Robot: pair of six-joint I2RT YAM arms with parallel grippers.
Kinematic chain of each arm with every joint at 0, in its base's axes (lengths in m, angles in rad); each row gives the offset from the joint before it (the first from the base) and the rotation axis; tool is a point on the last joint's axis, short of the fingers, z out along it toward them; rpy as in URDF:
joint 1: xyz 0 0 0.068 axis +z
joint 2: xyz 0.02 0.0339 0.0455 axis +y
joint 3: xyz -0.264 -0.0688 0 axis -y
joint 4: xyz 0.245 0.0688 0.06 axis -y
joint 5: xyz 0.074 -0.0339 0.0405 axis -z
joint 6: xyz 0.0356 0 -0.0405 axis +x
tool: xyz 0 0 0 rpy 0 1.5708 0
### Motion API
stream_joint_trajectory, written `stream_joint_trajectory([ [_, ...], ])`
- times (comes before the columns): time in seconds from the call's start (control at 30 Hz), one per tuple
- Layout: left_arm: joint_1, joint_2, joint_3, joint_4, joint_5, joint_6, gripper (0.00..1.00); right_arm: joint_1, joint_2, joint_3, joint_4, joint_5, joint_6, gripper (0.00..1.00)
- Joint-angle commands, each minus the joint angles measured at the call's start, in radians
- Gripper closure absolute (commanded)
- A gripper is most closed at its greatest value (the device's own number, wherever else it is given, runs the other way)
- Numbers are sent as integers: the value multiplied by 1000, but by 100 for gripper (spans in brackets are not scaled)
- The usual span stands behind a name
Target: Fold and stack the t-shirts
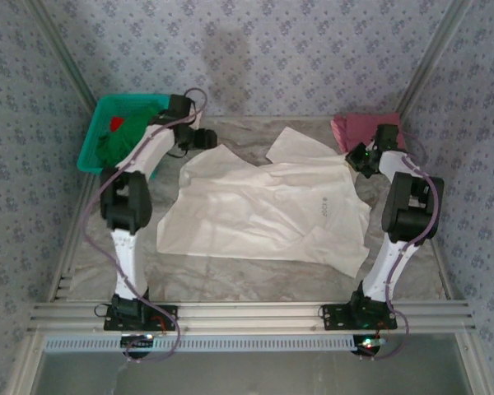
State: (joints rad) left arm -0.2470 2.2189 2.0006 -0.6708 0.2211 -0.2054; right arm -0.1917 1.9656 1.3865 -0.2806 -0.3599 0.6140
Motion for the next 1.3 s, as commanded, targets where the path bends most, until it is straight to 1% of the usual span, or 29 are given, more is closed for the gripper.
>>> stream_joint_trajectory([
  [0.0, 6, 147, 157, -165, -18, 29, 33, 2, -13, 28, -24, -13, 6, 100],
  [0.1, 5, 242, 303, -214, 33, 28, 33, 3, -13, 27, -29, -9, 3, 100],
  [0.17, 3, 282, 355, -217, 61, 29, 33, 1, -9, 28, -29, -9, 6, 100],
  [0.37, 3, 395, 489, -241, 100, 32, 33, 3, 8, 34, -22, -15, 7, 100],
  [0.63, 10, 525, 633, -198, 263, -22, 36, 3, 24, 43, -21, -30, 7, 100],
  [0.7, 8, 537, 641, -182, 269, -26, 38, 2, 23, 46, -24, -31, 7, 100],
  [0.73, 8, 543, 642, -175, 265, -25, 43, 1, 22, 46, -23, -33, 7, 100],
  [0.77, 8, 546, 642, -170, 265, -25, 51, 1, 23, 46, -24, -32, 8, 100],
  [0.83, 13, 548, 644, -156, 271, -30, 61, 2, 21, 48, -26, -34, 7, 100],
  [0.9, 20, 546, 649, -138, 287, -39, 74, 3, 19, 46, -28, -29, 7, 100],
  [0.93, 24, 546, 659, -133, 293, -44, 80, 2, 19, 45, -29, -27, 7, 100],
  [1.0, 37, 544, 680, -117, 317, -64, 96, 0, 18, 41, -26, -19, 7, 100],
  [1.03, 45, 539, 686, -101, 332, -76, 100, -3, 17, 38, -23, -18, 7, 100],
  [1.13, 74, 519, 702, -55, 351, -117, 100, -10, 16, 31, -10, -17, 39, 100],
  [1.27, 121, 499, 748, -42, 352, -142, 100, -13, 8, 30, -11, 2, 42, 100],
])
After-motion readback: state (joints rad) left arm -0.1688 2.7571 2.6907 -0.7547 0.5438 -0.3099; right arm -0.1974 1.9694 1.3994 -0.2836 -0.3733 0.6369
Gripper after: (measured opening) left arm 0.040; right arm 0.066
